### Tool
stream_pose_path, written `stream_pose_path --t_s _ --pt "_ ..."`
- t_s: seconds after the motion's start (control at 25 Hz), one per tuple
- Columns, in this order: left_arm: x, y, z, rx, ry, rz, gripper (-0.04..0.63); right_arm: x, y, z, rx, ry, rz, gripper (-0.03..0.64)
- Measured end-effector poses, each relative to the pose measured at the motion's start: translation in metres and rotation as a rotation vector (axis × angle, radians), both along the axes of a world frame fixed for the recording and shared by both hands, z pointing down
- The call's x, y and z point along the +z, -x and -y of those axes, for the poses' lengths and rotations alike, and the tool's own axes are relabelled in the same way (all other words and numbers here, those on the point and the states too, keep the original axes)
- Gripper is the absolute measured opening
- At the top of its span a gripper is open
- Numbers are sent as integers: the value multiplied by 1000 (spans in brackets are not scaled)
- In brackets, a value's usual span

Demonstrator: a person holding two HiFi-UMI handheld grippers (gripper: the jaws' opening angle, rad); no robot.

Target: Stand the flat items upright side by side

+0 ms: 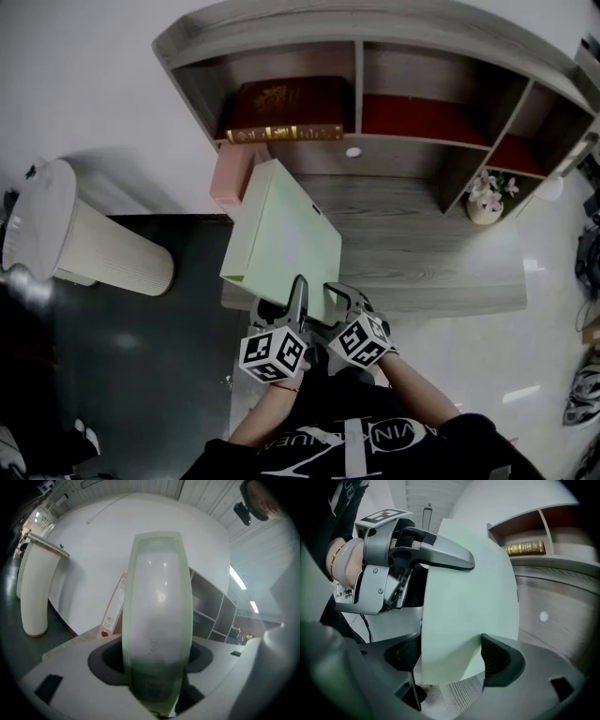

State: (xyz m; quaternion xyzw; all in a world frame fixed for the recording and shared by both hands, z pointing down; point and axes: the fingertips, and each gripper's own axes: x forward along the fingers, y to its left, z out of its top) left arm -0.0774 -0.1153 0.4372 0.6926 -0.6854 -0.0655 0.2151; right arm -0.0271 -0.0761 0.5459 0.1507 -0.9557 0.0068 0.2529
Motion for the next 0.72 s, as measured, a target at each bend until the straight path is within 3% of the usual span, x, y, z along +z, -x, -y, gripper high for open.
stream_pose_path --t_s 0.16,0.72 --pt "-4 12 7 23 -11 93 290 2 22 8 1 9 4 400" --pt "2 50 47 127 9 290 301 15 86 50 11 26 -4 399"
